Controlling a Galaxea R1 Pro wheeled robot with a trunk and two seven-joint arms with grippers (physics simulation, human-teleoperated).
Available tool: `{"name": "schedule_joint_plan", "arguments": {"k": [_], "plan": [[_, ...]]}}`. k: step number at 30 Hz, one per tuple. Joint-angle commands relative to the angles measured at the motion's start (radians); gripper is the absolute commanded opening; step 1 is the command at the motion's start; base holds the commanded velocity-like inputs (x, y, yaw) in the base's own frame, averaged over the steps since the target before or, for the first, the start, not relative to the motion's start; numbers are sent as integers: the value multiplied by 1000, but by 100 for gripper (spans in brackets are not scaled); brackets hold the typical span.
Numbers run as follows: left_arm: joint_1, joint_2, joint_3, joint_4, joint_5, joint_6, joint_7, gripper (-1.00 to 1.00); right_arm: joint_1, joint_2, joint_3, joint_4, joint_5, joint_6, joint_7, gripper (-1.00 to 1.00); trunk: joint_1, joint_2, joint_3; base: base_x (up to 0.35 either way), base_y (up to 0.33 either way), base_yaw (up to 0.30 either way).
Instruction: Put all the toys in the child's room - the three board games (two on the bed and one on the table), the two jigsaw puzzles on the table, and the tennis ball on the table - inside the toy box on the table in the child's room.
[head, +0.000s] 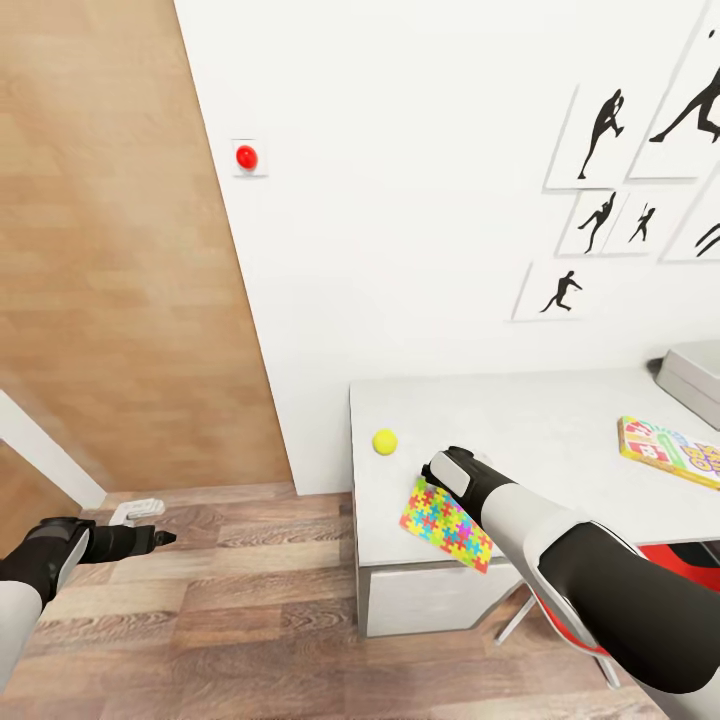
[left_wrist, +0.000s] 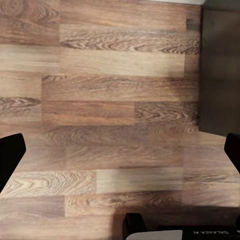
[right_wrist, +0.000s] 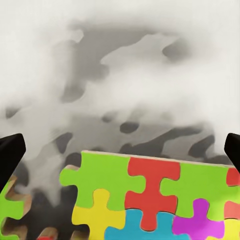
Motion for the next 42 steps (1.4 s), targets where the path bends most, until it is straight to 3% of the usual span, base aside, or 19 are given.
{"name": "schedule_joint_plan", "arguments": {"k": [1, 42], "plan": [[-1, -1, 8, -1, -10, 6, -8, 100, -1, 0, 7, -2, -4, 7, -5, 100, 0, -1, -1, -12, 0, 0], [-1, -1, 8, -1, -9, 5, -8, 100, -1, -2, 7, -2, -4, 16, -5, 100, 0, -1, -1, -48, 0, 0]]}}
